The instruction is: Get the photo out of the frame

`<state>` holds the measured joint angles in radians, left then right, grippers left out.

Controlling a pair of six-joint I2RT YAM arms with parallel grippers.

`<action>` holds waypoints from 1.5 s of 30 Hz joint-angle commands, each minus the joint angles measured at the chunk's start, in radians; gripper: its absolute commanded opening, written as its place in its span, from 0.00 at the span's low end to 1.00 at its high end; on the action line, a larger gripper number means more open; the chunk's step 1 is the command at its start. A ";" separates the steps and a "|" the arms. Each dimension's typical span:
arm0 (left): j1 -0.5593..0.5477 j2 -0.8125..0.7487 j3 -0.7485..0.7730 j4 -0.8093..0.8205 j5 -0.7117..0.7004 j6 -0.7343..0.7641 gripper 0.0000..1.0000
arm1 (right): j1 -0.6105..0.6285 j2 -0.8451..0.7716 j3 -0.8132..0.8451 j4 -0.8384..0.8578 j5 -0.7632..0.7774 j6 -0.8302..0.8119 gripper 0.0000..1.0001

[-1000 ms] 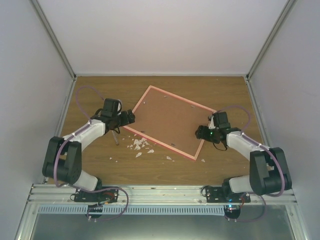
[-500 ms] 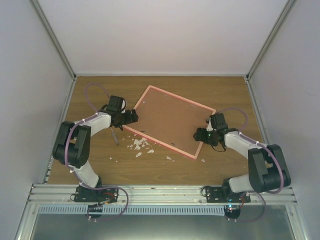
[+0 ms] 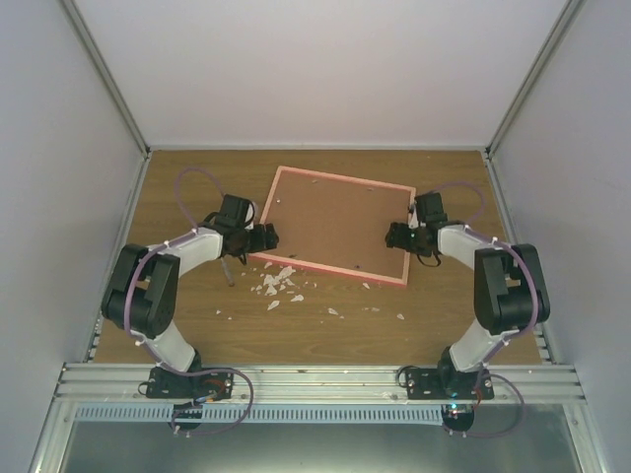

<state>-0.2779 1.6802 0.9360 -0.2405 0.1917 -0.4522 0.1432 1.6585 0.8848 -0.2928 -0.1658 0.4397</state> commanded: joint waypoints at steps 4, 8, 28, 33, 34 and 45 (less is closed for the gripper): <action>-0.035 -0.153 -0.104 -0.034 0.045 -0.006 0.89 | 0.001 -0.004 0.098 0.001 0.025 -0.101 0.84; -0.024 -0.165 -0.098 -0.051 -0.031 -0.006 0.90 | 0.007 -0.105 0.029 0.024 0.029 -0.144 0.89; 0.009 -0.003 -0.031 -0.012 -0.031 0.017 0.46 | 0.445 -0.334 -0.139 0.168 0.258 -0.319 1.00; 0.009 -0.001 -0.062 -0.001 -0.029 0.016 0.37 | 0.539 -0.284 -0.128 0.178 0.339 -0.384 1.00; 0.009 -0.001 -0.066 0.000 -0.030 0.017 0.35 | 0.560 -0.277 -0.127 0.184 0.360 -0.396 1.00; -0.004 -0.036 -0.083 -0.005 -0.051 0.021 0.16 | 0.736 -0.160 -0.121 0.224 0.557 -0.514 1.00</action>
<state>-0.2668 1.6752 0.8749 -0.2573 0.1482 -0.4297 0.8230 1.4593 0.7570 -0.1070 0.2806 -0.0113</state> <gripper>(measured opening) 0.184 0.995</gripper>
